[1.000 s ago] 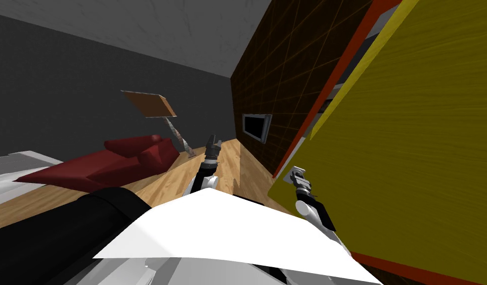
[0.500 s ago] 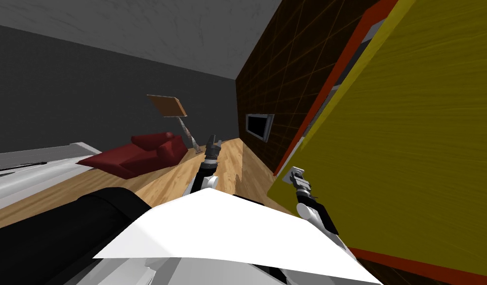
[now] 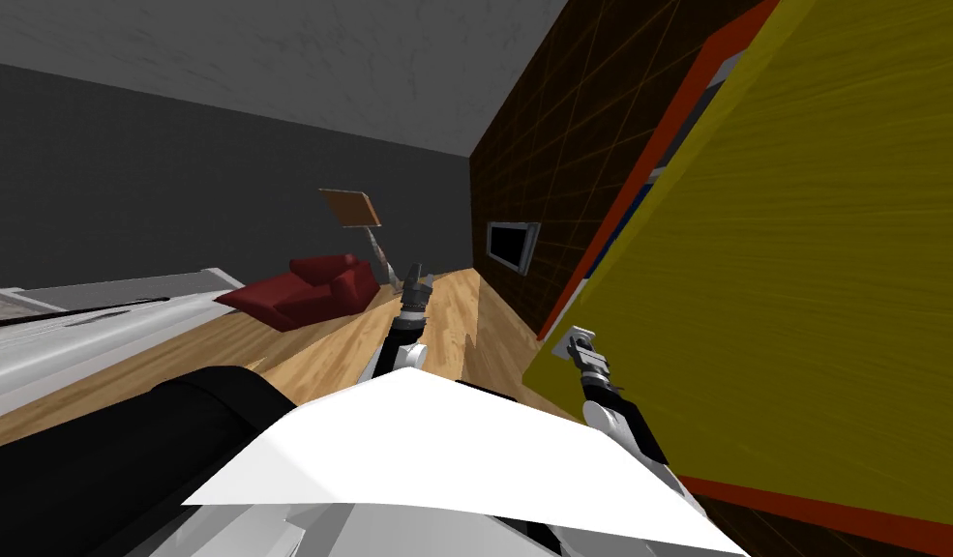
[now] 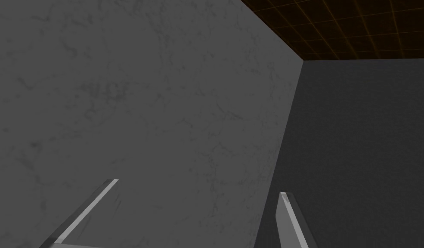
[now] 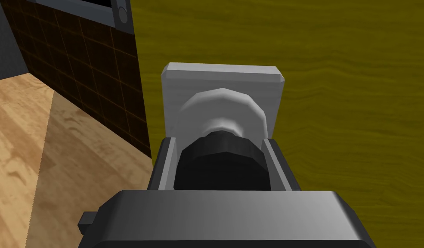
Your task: Pull the door open
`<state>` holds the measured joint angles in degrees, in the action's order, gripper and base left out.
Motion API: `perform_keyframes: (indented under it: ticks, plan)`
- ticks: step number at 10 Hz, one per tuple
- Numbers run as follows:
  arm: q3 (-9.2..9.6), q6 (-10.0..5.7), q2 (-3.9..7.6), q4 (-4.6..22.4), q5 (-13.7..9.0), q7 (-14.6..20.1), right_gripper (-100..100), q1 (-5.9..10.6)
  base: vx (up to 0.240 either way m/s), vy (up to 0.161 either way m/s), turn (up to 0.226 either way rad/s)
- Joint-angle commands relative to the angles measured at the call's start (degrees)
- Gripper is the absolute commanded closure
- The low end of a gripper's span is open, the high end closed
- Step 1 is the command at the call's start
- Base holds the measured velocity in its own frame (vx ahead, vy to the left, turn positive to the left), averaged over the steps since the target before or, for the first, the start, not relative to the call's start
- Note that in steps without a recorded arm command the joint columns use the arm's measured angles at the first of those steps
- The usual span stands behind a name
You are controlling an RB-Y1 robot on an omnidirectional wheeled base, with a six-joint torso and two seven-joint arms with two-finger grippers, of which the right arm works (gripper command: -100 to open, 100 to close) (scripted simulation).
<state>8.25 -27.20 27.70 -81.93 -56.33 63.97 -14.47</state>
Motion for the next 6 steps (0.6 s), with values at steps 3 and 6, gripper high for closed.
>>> perform_keyframes:
  ticks: [3, 6]
  plan:
    - [1.81, -1.05, 1.85, -0.7, 0.4, 1.8, 100, -0.8, -0.207, -0.033, 0.117]
    - [3.14, -1.84, 3.3, -1.3, 0.7, 3.2, 100, -1.47, -0.216, -0.052, 0.119]
